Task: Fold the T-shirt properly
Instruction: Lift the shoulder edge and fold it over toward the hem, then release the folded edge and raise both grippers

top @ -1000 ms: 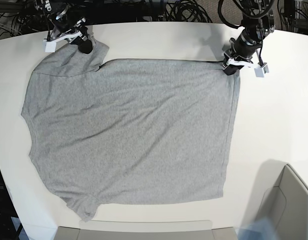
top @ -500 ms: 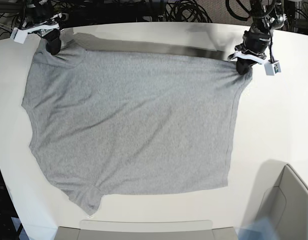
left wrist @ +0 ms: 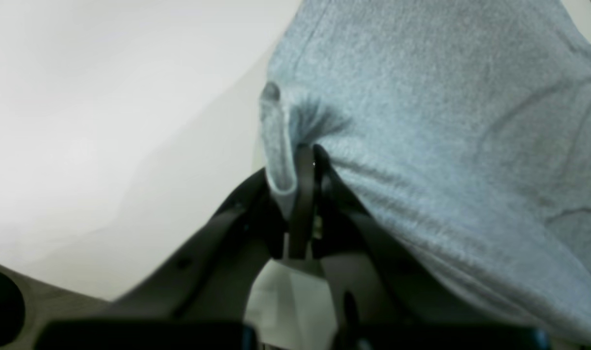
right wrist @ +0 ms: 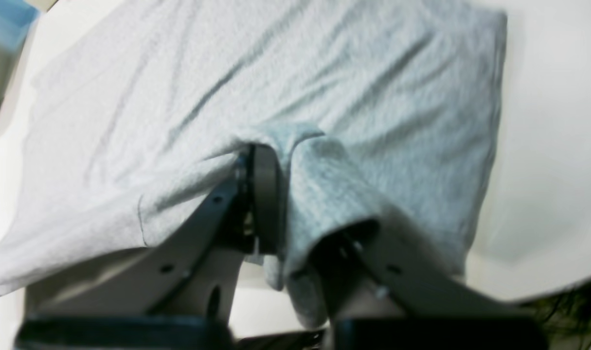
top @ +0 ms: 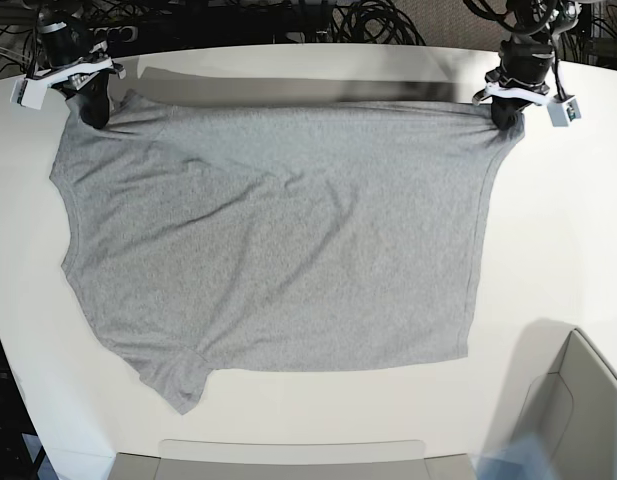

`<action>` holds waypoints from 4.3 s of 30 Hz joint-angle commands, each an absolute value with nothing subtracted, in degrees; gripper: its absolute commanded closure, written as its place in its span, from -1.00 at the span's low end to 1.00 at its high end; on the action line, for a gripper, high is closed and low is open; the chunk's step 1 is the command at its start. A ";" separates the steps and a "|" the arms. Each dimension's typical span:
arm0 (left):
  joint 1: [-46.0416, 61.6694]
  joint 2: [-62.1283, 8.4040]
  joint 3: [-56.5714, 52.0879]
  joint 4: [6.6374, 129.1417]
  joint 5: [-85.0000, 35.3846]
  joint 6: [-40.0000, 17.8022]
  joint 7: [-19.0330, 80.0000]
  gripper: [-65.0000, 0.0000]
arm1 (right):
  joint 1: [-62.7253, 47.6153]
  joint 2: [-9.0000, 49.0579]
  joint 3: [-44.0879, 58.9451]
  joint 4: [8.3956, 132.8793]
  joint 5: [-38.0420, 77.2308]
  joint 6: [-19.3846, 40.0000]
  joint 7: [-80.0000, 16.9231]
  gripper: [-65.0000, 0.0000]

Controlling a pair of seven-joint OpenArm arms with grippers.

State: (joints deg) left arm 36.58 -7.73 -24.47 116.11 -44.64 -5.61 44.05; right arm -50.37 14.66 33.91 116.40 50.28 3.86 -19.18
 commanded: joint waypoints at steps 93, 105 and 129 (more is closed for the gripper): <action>1.80 -11.38 -0.75 81.01 -26.07 0.92 37.49 0.42 | -15.87 23.43 20.18 83.56 24.31 3.82 -25.63 0.16; 4.62 -15.43 -1.19 82.77 -26.15 0.92 37.67 0.42 | -15.87 26.77 20.09 85.85 24.48 4.09 -25.19 0.16; -2.07 -12.00 -0.66 82.24 -26.15 1.10 37.58 1.00 | -6.55 25.27 15.96 84.53 24.22 4.09 -25.36 0.95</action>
State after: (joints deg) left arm -0.80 -11.62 -0.43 81.58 -26.50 0.95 38.52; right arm -7.64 23.97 15.73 83.92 23.90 4.05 -26.52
